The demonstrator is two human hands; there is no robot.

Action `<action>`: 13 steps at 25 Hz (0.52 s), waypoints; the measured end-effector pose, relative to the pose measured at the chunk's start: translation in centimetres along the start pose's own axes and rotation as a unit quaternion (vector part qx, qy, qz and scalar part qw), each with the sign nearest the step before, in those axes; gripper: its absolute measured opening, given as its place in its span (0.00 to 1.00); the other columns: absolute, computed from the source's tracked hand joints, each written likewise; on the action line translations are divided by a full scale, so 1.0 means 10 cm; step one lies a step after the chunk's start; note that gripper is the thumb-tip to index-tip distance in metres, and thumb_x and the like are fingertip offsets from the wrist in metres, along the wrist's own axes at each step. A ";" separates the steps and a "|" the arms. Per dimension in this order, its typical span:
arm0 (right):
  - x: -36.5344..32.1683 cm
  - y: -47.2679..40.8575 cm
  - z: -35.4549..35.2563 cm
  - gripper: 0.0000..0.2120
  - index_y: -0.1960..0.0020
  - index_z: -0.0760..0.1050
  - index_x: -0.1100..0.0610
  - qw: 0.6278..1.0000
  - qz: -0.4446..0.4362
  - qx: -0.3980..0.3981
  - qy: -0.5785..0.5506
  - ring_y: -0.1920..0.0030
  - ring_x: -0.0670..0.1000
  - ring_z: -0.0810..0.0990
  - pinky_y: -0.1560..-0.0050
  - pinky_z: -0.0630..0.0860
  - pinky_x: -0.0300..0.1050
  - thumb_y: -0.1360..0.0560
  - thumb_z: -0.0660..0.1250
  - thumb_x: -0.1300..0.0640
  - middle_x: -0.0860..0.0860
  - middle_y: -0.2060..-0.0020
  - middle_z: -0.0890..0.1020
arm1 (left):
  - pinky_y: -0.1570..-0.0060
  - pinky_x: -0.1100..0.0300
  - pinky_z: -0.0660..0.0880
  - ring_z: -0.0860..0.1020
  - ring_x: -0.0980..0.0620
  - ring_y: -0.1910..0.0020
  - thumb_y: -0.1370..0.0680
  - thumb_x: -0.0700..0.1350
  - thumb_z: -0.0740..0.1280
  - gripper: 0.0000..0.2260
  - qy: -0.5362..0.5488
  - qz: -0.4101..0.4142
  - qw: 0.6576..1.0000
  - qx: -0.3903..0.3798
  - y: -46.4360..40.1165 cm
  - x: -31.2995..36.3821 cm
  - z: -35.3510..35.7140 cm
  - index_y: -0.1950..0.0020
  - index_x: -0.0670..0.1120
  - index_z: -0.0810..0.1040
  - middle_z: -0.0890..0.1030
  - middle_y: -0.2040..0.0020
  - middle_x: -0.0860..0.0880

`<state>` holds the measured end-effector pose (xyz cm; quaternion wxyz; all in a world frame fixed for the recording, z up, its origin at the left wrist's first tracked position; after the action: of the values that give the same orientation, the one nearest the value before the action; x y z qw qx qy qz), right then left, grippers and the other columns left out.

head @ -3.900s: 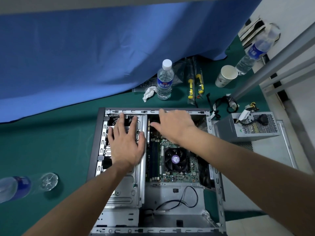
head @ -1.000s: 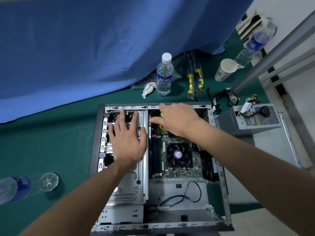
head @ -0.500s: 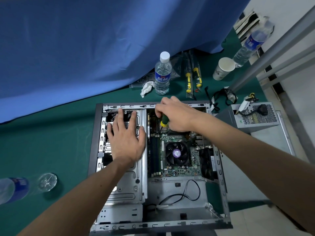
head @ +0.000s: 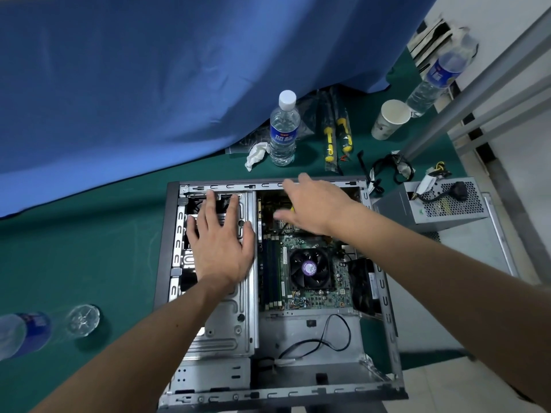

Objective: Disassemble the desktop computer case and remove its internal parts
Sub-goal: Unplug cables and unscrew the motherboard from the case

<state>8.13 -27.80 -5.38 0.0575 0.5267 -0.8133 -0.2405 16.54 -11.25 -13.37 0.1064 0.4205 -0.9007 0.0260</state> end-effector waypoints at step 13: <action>0.04 0.00 -0.01 0.11 0.46 0.68 0.55 0.997 -0.046 0.042 -0.045 0.48 0.56 0.70 0.53 0.71 0.49 0.25 0.65 0.63 0.53 0.50 0.71 | 0.26 0.42 0.49 0.56 0.43 0.24 0.19 0.60 0.49 0.25 0.005 -0.001 1.000 0.003 0.00 0.00 0.00 0.22 0.56 0.58 0.52 0.20 0.43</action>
<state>7.94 -28.20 -5.36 -0.0129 0.5541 -0.7994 -0.2320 16.56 -11.23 -13.42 0.1092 0.4212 -0.8999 0.0310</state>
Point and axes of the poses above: each hand's wrist, its own y-axis away from the middle knuckle, its own z-axis out of the palm, x = y × z, the point moved 4 cm from there along -y, towards the middle knuckle
